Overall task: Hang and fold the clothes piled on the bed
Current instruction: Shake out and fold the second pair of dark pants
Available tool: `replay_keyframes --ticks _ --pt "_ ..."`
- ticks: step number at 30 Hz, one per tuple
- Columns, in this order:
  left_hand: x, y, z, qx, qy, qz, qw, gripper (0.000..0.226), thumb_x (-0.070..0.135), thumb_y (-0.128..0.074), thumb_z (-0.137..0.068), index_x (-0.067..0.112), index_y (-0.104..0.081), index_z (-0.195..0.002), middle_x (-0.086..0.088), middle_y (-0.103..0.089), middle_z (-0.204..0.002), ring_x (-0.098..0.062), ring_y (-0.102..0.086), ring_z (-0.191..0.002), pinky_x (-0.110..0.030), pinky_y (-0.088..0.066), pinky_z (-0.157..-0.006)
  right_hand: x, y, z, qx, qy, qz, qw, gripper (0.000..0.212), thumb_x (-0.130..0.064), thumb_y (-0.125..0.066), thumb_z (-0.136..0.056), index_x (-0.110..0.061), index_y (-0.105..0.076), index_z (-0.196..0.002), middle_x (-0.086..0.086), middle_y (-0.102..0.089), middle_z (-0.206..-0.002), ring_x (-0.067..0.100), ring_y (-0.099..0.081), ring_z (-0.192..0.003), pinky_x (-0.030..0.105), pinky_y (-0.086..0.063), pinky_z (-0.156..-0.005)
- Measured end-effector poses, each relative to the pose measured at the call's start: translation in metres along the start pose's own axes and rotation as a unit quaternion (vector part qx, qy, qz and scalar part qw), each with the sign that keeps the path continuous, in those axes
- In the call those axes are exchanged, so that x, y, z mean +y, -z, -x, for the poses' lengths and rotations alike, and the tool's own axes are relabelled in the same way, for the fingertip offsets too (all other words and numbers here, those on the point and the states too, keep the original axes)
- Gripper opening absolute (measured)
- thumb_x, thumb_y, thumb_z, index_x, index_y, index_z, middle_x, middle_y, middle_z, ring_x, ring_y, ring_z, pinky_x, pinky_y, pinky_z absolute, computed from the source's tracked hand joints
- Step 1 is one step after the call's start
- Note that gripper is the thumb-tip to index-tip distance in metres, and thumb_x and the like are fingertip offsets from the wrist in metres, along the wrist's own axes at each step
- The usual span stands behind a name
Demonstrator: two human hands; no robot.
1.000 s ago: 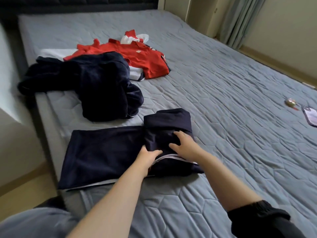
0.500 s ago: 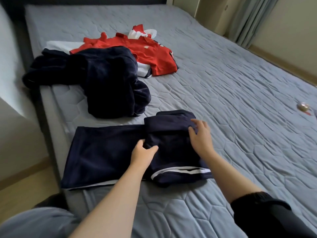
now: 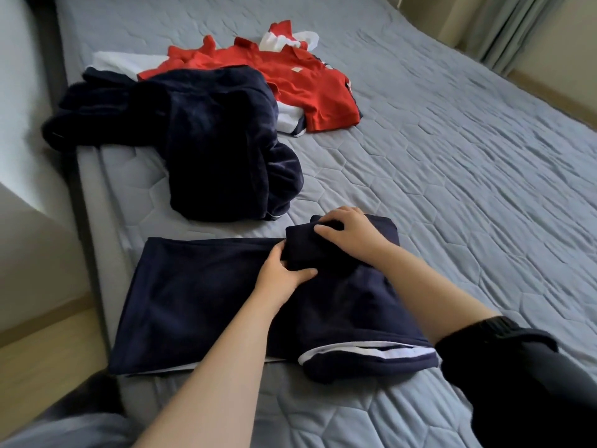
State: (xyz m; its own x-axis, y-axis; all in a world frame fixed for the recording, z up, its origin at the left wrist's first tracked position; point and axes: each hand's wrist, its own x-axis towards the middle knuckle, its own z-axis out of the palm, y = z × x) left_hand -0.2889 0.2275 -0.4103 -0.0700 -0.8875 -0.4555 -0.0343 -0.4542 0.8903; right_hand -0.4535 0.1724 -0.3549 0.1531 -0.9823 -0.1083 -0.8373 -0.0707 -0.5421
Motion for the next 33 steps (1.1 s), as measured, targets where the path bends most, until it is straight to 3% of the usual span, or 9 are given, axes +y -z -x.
replay_keyframes --ticks 5,7,10,15,19,24,27,30,33 --pt "-0.002 -0.001 0.007 0.004 -0.015 -0.04 0.999 0.086 0.005 -0.078 -0.069 0.031 -0.039 -0.142 0.002 -0.065 -0.117 -0.012 -0.062 -0.106 -0.034 -0.049 -0.098 -0.029 0.001 -0.028 -0.12 -0.022 -0.035 0.992 0.021 -0.031 -0.067 -0.087 -0.017 -0.062 -0.072 -0.005 -0.057 -0.079 0.012 -0.053 -0.082 0.013 -0.038 -0.064" --pt "-0.004 -0.002 0.011 0.011 -0.024 -0.043 0.999 0.089 0.002 -0.075 -0.072 0.029 -0.033 -0.146 0.001 -0.064 -0.118 -0.01 -0.062 -0.104 -0.029 -0.05 -0.095 -0.035 0.004 -0.039 -0.094 -0.047 -0.043 0.993 0.023 -0.024 -0.069 -0.085 -0.015 -0.058 -0.066 -0.005 -0.053 -0.069 0.013 -0.051 -0.072 0.018 -0.039 -0.057" --pt "-0.008 0.0 0.015 0.013 -0.018 -0.031 0.999 0.092 0.001 -0.071 -0.076 0.029 -0.024 -0.15 -0.001 -0.065 -0.114 -0.007 -0.064 -0.099 -0.027 -0.051 -0.091 -0.036 -0.004 -0.046 -0.017 -0.069 -0.018 0.997 0.023 -0.021 -0.07 -0.082 -0.013 -0.058 -0.064 -0.003 -0.053 -0.067 0.016 -0.052 -0.069 0.024 -0.037 -0.058" --pt "-0.013 0.0 0.015 0.011 -0.016 -0.01 1.0 0.084 0.003 -0.069 -0.081 0.03 -0.028 -0.149 -0.001 -0.062 -0.125 -0.01 -0.06 -0.11 -0.032 -0.047 -0.101 -0.018 -0.016 -0.034 -0.04 -0.037 0.049 0.997 0.027 -0.034 -0.062 -0.089 -0.01 -0.065 -0.076 -0.002 -0.054 -0.079 0.018 -0.051 -0.083 0.031 -0.042 -0.075" --pt "-0.005 -0.006 0.012 0.038 -0.022 0.014 0.999 0.062 0.037 -0.065 -0.087 0.029 -0.04 -0.143 0.006 -0.059 -0.129 -0.009 -0.056 -0.114 -0.026 -0.044 -0.096 0.02 0.009 -0.017 0.118 -0.072 -0.054 0.989 0.031 -0.029 -0.053 -0.093 -0.007 -0.063 -0.074 0.002 -0.053 -0.089 0.023 -0.051 -0.095 0.028 -0.033 -0.078" --pt "0.0 -0.019 0.008 0.096 -0.029 -0.067 0.993 0.049 0.043 -0.047 -0.096 0.025 -0.042 -0.142 0.005 -0.057 -0.131 -0.015 -0.054 -0.117 -0.023 -0.038 -0.091 0.066 0.016 0.008 0.04 -0.104 -0.057 0.992 0.016 -0.016 -0.058 -0.089 -0.014 -0.064 -0.075 0.0 -0.055 -0.105 0.022 -0.047 -0.111 0.025 -0.031 -0.09" --pt "-0.002 -0.019 0.007 0.113 -0.037 -0.093 0.989 0.045 0.038 -0.047 -0.097 0.023 -0.045 -0.14 0.003 -0.059 -0.129 -0.017 -0.055 -0.116 -0.022 -0.038 -0.089 0.071 0.018 0.003 0.033 -0.102 -0.083 0.991 0.017 -0.018 -0.06 -0.089 -0.013 -0.063 -0.073 0.003 -0.061 -0.105 0.02 -0.057 -0.095 0.027 -0.038 -0.078" --pt "-0.005 -0.017 0.007 0.117 -0.042 -0.098 0.987 0.044 0.037 -0.047 -0.098 0.022 -0.046 -0.139 0.003 -0.059 -0.128 -0.016 -0.055 -0.116 -0.022 -0.038 -0.09 0.068 0.025 -0.008 0.004 -0.127 -0.104 0.986 0.016 -0.028 -0.059 -0.09 -0.024 -0.062 -0.075 -0.005 -0.064 -0.085 0.009 -0.056 -0.075 0.02 -0.039 -0.063" --pt "-0.006 -0.018 0.007 0.123 -0.046 -0.102 0.986 0.042 0.037 -0.046 -0.098 0.022 -0.048 -0.137 0.003 -0.06 -0.127 -0.016 -0.055 -0.115 -0.021 -0.036 -0.088 0.068 0.03 -0.009 -0.066 -0.135 -0.086 0.985 0.013 -0.034 -0.063 -0.087 -0.027 -0.066 -0.076 -0.011 -0.063 -0.077 0.004 -0.056 -0.072 0.017 -0.04 -0.063"
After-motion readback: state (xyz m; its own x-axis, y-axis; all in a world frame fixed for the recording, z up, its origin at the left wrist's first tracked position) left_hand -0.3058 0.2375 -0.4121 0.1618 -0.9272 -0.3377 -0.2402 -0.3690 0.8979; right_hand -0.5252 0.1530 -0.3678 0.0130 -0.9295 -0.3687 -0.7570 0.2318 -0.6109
